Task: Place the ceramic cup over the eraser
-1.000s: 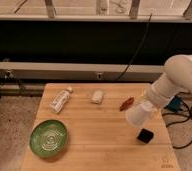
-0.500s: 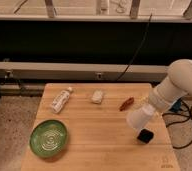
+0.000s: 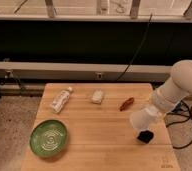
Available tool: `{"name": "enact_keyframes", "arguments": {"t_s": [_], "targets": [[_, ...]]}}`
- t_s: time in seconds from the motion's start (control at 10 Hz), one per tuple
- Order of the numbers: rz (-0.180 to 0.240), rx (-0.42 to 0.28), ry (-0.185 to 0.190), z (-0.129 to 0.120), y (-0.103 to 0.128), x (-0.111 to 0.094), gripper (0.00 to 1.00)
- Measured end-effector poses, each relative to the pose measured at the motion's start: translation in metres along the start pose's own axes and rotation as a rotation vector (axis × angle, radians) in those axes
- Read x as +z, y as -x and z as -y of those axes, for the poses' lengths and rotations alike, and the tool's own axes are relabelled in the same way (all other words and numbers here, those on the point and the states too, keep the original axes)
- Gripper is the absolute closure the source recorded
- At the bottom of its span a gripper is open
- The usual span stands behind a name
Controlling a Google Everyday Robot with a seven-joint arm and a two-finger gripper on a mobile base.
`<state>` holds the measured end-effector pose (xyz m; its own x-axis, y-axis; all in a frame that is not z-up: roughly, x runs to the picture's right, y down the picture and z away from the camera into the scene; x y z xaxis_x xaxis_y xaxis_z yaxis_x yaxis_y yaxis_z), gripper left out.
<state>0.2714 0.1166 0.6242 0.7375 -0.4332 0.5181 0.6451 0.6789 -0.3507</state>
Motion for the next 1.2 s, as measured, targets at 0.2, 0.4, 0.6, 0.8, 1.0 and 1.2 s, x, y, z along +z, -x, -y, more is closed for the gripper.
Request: {"name": "enact_keyframes", "arguments": {"t_s": [0.2, 0.4, 0.6, 0.8, 1.0, 1.2], "targets": [[-0.023, 0.017, 0.02, -0.013, -0.01, -0.002, 1.0], [-0.025, 0.038, 0.039, -0.027, -0.011, 0.001, 1.0], [-0.025, 0.048, 0.051, -0.036, -0.007, 0.003, 1.0], [-0.027, 0.051, 0.049, -0.039, -0.003, 0.004, 1.0], [-0.03, 0.053, 0.042, -0.041, 0.007, -0.008, 1.0], [-0.026, 0.049, 0.044, -0.04, 0.02, -0.037, 1.0]]}}
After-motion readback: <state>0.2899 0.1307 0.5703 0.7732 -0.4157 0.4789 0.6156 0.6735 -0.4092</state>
